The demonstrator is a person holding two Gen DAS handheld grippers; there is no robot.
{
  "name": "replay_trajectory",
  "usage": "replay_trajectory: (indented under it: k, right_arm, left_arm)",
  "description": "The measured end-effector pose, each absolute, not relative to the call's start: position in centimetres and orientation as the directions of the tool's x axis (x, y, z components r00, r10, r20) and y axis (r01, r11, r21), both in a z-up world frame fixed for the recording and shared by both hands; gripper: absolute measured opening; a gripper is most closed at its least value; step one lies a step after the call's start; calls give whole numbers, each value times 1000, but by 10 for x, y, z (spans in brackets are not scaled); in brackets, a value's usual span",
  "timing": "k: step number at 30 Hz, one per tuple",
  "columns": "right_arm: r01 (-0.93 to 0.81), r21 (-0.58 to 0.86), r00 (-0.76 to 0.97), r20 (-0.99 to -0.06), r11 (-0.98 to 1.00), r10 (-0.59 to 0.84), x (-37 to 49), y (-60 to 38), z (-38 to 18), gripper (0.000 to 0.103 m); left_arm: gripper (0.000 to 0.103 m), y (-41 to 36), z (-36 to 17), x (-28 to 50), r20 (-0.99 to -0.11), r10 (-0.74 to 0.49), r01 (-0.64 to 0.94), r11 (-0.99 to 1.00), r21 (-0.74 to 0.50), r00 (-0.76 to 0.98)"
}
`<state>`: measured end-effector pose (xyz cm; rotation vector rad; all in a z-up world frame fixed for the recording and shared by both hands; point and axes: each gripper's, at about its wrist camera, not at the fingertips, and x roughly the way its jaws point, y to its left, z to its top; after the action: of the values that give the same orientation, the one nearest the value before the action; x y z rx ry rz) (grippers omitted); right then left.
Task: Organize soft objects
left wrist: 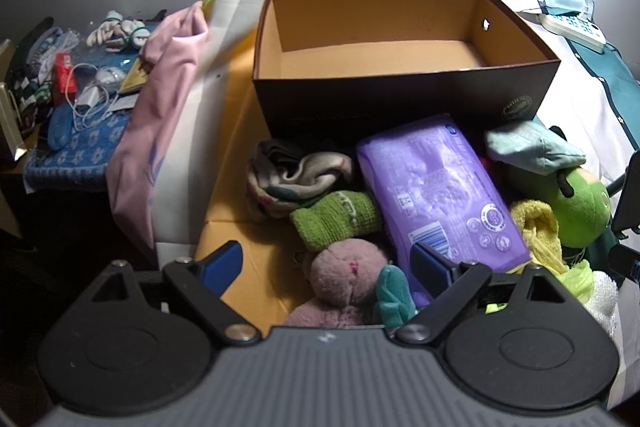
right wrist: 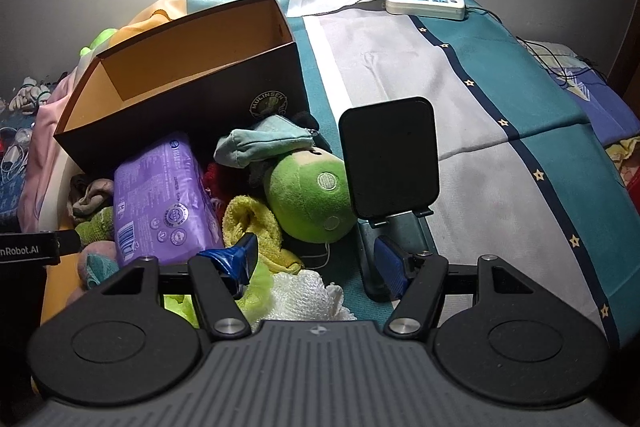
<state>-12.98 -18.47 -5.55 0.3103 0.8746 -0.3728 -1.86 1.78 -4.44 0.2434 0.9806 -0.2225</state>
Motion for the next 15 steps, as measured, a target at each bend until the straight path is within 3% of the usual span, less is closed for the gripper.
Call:
replay_trajectory:
  k: [15]
  right_arm:
    - [350, 76, 604, -780, 934, -163, -122, -187, -51, 49]
  left_arm:
    - [91, 17, -38, -23, -822, -14, 207, 970, 127, 570]
